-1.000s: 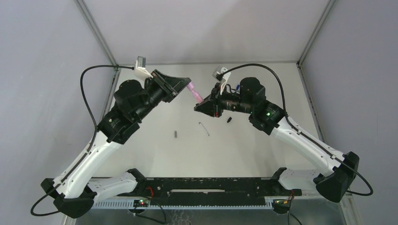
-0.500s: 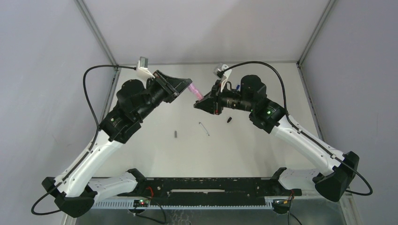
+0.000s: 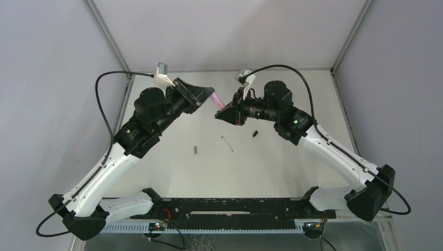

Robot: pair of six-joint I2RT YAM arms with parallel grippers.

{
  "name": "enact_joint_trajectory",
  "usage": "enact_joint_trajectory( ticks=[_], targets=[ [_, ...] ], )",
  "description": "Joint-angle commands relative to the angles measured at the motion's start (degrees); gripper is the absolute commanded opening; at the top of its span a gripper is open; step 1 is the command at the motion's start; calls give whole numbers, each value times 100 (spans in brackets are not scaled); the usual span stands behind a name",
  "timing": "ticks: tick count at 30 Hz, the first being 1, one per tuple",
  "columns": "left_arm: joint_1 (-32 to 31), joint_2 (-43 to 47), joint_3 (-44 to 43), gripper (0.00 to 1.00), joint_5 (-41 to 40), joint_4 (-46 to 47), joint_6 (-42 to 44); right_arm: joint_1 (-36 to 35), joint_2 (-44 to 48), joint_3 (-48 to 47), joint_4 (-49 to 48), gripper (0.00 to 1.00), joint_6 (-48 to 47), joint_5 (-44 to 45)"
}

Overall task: Insert the pens into the pen caps
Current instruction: Insert the pen cap onto the pen.

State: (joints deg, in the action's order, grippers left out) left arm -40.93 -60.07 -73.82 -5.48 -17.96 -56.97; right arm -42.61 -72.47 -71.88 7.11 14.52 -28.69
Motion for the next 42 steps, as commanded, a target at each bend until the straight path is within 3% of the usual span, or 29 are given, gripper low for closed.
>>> enact_joint_trajectory(
  ticks=[1,7,16,28,42],
  targets=[
    [-270,-53,-10,0,219,-40,90,31,-121,-488,-357,0,83,198],
    [-363,-65,60,0,109,-103,94,95,-225,-676,-503,0,77,189],
    [-450,-213,-202,2,257,-151,233,138,-368,-694,-934,0,47,-591],
    [-457,-5,-218,32,110,-47,198,389,-280,-434,-1348,0,345,-1250],
    [-456,207,-127,54,-124,-23,160,472,-156,-255,-1436,0,514,-1353]
  ],
)
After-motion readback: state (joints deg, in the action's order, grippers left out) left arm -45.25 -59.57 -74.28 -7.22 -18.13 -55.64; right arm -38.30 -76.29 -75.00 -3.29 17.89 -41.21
